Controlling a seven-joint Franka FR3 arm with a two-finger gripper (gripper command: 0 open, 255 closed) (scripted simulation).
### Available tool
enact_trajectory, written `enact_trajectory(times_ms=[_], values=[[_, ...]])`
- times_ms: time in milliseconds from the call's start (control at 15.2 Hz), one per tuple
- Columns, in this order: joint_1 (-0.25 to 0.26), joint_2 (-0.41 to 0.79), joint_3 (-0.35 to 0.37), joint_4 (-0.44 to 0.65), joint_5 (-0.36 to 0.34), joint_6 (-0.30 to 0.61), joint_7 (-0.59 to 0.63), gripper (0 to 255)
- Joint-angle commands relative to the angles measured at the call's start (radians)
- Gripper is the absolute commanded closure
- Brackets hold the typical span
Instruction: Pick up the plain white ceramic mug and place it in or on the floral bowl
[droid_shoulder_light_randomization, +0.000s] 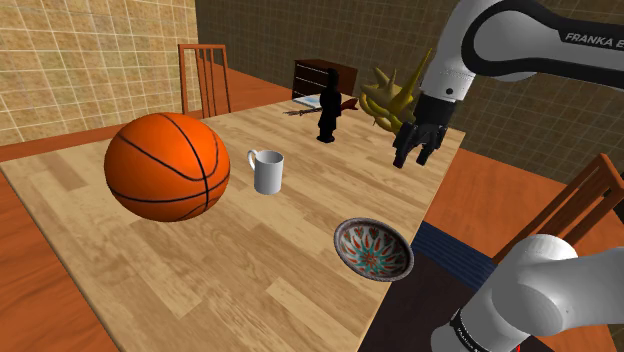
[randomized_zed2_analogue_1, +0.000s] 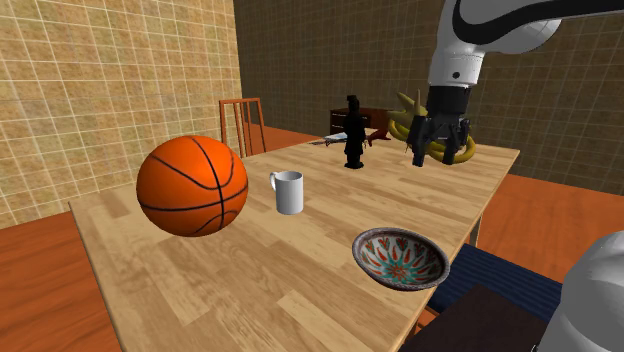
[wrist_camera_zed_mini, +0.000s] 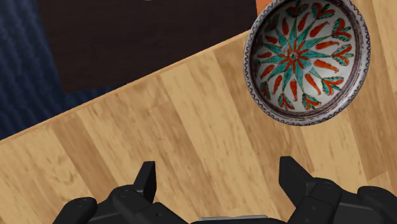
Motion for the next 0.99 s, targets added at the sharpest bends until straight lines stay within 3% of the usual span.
enact_trajectory(times_ms=[0, 462, 924], values=[[0.000, 0.000, 0.000, 0.000, 0.000, 0.000, 0.000, 0], [0.016, 0.255, 0.099, 0.149, 0.028, 0.103, 0.115, 0], [0.025, 0.527, 0.181, 0.361, 0.005, 0.156, 0.238, 0]])
